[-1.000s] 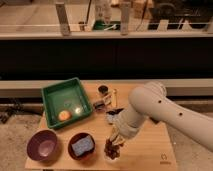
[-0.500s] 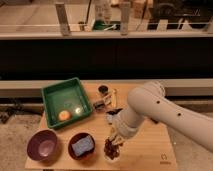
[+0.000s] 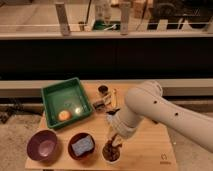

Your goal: Place grapes in paper cup

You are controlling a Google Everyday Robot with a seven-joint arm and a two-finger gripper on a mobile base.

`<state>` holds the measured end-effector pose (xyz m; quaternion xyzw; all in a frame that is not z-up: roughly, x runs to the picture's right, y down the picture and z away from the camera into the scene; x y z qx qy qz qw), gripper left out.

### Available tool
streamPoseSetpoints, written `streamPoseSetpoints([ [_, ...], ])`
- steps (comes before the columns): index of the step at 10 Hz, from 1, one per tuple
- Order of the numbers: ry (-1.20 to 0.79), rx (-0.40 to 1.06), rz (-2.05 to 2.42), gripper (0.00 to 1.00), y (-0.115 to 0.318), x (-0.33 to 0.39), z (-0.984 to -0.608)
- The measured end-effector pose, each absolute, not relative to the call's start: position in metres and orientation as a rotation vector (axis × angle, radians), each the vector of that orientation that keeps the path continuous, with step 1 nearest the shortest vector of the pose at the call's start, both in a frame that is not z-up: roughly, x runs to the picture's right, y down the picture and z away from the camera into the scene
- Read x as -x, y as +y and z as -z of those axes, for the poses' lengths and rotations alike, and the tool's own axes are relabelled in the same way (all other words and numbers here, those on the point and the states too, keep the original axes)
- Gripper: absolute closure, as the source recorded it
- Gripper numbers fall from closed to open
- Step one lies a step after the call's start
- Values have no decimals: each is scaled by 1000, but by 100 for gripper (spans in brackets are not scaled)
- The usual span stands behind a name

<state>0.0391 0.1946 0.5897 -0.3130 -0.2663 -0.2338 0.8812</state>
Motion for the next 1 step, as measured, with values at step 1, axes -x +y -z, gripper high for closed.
streamPoseSetpoints([
  [1,-550,646,486,20,195,-39,-590],
])
